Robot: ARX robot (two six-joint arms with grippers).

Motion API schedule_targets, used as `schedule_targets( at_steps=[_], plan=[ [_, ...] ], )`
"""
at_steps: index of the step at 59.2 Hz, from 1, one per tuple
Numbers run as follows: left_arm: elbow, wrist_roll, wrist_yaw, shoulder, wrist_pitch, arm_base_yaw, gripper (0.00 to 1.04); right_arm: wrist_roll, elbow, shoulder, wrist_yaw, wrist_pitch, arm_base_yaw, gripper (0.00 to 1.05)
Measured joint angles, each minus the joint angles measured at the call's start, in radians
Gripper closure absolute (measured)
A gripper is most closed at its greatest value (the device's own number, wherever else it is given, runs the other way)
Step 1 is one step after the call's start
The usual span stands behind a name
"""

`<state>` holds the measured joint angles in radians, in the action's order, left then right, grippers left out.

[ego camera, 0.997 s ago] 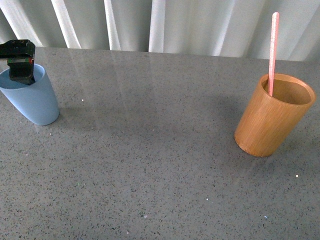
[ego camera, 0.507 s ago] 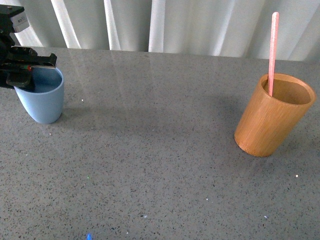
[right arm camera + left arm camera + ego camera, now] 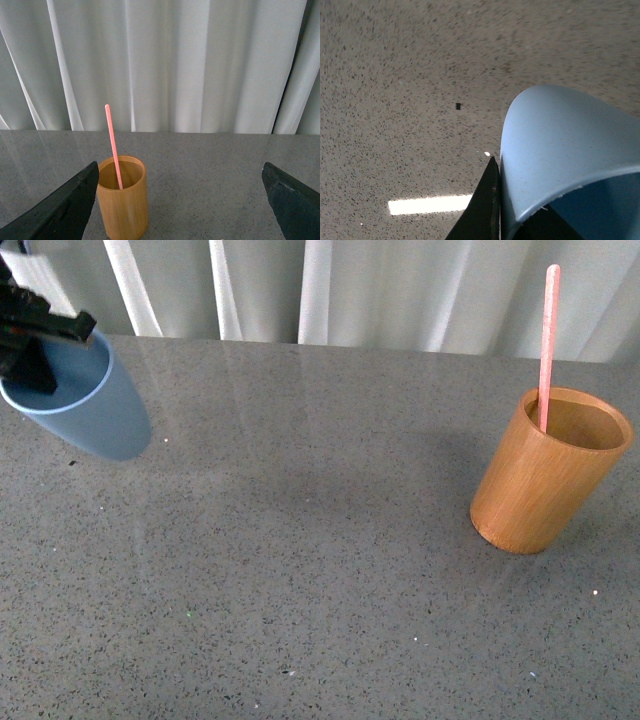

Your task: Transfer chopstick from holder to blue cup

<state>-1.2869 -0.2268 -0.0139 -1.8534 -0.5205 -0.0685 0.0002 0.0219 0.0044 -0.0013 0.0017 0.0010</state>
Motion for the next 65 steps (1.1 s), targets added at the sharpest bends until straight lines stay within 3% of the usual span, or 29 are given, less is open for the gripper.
schedule_targets(
  at_steps=[14,30,42,65],
  plan=[
    [-0.002,0.013,0.083,0.098,-0.034,-0.175,1.01,0.0,0.0,0.0,0.0,0.0,0.0,0.1],
    [-0.012,0.095,0.061,0.0,0.039,-0.378,1.01,0.0,0.0,0.0,0.0,0.0,0.0,0.1],
    [-0.045,0.114,0.019,-0.118,0.07,-0.429,1.01,0.0,0.0,0.0,0.0,0.0,0.0,0.1],
    [-0.07,0.128,-0.016,-0.215,0.116,-0.444,1.01,0.0,0.0,0.0,0.0,0.0,0.0,0.1]
  ],
)
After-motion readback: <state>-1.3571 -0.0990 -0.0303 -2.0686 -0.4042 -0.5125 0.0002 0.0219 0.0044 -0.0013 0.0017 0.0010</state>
